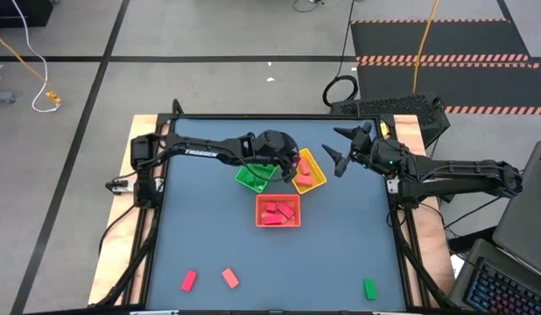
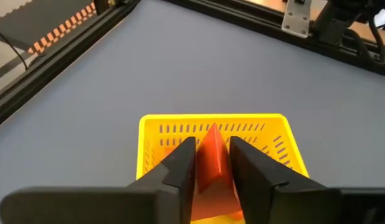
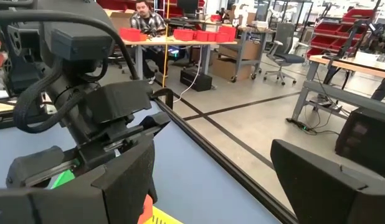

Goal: Sort & place blocks by color
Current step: Put the orange block into the yellow bin, then put the red block into the orange bin

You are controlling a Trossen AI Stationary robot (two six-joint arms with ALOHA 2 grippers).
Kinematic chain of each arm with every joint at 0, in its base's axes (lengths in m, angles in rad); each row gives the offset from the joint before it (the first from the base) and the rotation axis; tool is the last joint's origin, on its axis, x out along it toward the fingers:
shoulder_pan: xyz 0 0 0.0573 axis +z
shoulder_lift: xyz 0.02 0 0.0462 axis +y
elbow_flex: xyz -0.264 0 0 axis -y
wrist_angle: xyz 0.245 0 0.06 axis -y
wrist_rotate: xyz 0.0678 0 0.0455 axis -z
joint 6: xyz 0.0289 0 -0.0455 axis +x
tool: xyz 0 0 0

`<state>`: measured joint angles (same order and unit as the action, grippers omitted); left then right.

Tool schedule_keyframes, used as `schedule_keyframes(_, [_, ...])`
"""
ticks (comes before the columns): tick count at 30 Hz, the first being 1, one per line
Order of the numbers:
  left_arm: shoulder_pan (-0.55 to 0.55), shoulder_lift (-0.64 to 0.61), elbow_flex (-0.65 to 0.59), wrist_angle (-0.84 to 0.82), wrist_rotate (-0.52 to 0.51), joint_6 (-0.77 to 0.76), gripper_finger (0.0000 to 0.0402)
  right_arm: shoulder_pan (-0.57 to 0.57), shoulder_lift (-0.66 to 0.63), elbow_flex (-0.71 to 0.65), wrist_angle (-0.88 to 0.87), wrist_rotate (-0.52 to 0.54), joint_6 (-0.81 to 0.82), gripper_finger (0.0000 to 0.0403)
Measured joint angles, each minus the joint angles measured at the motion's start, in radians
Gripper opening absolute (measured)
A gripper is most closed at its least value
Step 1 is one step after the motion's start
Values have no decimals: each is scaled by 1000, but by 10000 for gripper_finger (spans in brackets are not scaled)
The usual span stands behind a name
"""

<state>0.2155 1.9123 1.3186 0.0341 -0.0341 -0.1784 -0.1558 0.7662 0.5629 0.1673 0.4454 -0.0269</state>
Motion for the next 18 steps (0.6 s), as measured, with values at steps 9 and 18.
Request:
schedule_keyframes(9, [-1, -1, 0, 1, 0, -7, 216, 0, 0, 0, 0, 0, 8, 313])
schedule_keyframes(18, [-26, -181, 38, -203, 0, -5, 262, 0, 0, 0, -7, 0, 8, 313])
